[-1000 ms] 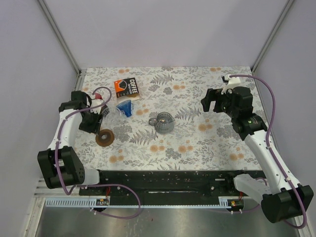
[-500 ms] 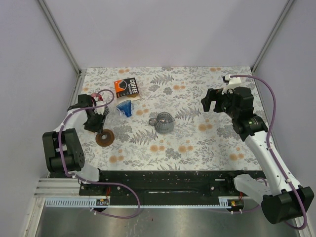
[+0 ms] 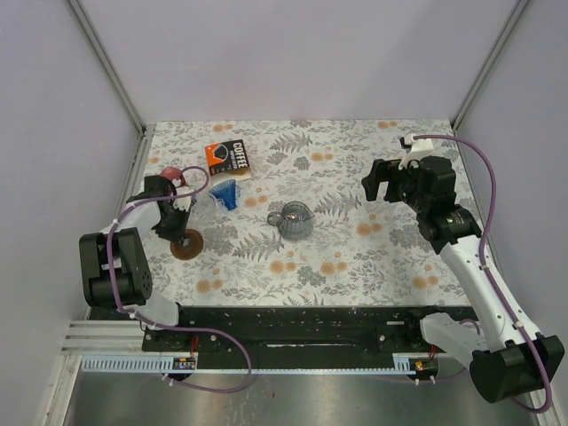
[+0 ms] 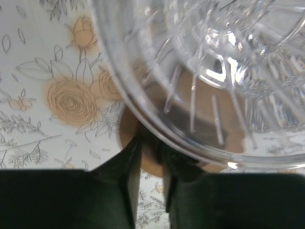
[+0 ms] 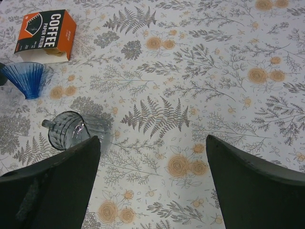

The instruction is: Place the coffee filter in the dripper

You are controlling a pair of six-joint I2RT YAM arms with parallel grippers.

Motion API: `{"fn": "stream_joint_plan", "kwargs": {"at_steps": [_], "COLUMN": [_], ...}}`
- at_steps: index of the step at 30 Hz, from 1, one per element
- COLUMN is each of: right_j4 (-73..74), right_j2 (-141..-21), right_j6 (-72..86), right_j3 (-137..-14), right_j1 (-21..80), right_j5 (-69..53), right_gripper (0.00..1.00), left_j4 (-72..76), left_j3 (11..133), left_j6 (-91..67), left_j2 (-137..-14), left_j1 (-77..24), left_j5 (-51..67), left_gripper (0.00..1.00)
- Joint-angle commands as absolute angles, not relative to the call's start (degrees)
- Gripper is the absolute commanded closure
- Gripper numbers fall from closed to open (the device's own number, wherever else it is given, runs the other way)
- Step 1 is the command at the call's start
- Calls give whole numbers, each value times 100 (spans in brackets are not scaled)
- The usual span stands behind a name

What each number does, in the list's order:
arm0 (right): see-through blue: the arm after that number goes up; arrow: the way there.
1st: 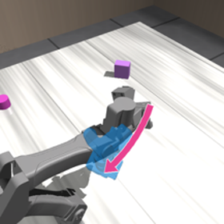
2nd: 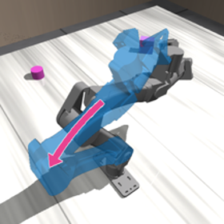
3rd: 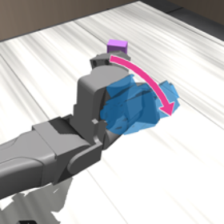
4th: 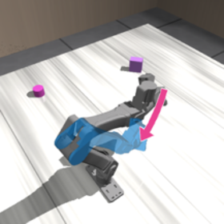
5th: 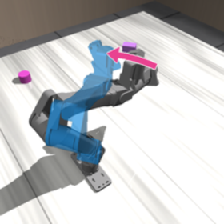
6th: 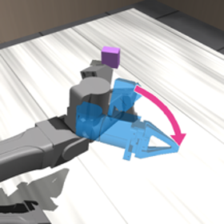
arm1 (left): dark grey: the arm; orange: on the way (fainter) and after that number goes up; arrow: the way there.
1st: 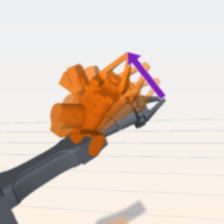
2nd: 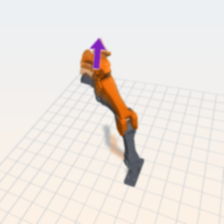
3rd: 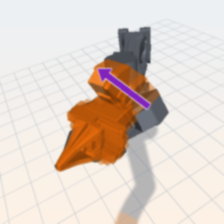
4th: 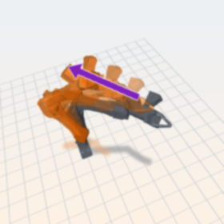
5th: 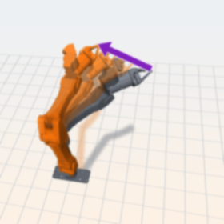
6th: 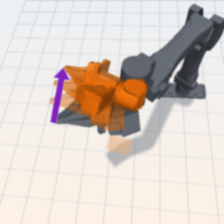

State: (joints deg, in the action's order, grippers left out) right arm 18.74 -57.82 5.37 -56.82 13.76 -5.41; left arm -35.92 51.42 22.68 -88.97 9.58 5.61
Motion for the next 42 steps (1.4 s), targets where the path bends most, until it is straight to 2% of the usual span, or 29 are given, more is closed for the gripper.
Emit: {"fn": "stream_joint_plan", "kwargs": {"at_steps": [1,2,3,13,19,25,32,34,40,42], "right_j4": [1705,1722,1740,1837,1855,1635,1047,740,71,-149], "right_j2": [-5722,-5730,-5739,-5818,-6327,-6793,-7943,-8487,-10079,-10527], "right_j6": [448,448,448,720,1370,1503,1705,1845,2627,2881], "right_j3": [-5730,-5748,-5765,-5845,-6064,-6424,-7355,-7767,-9244,-9753], "right_j1": [1371,1371,1371,1371,1529,2573,4058,4559,5211,5352], "right_j5": [-448,-457,-466,-492,-1264,-1099,-1212,-1536,-2548,-2619], "right_gripper": [1,1,1,1,1,1,1,1,1,5], "left_j4": [-3138,-3172,-3208,-4051,-4499,-5009,-5458,-5511,-5458,-5283], "left_j3": [4887,4887,4869,4921,5097,5615,6283,6407,6723,6759], "left_j6": [2355,2382,2434,2803,3102,2936,2532,2391,1978,1864], "left_j2": [-9141,-9123,-9080,-7991,-7340,-6804,-6311,-6197,-6029,-5994], "left_j1": [967,975,976,1195,1301,1318,1301,1283,1231,1204], "left_j5": [404,465,535,817,774,1379,2021,2170,2382,2356], "left_gripper": [89,97,100,100,100,100,100,100,100,100]}}
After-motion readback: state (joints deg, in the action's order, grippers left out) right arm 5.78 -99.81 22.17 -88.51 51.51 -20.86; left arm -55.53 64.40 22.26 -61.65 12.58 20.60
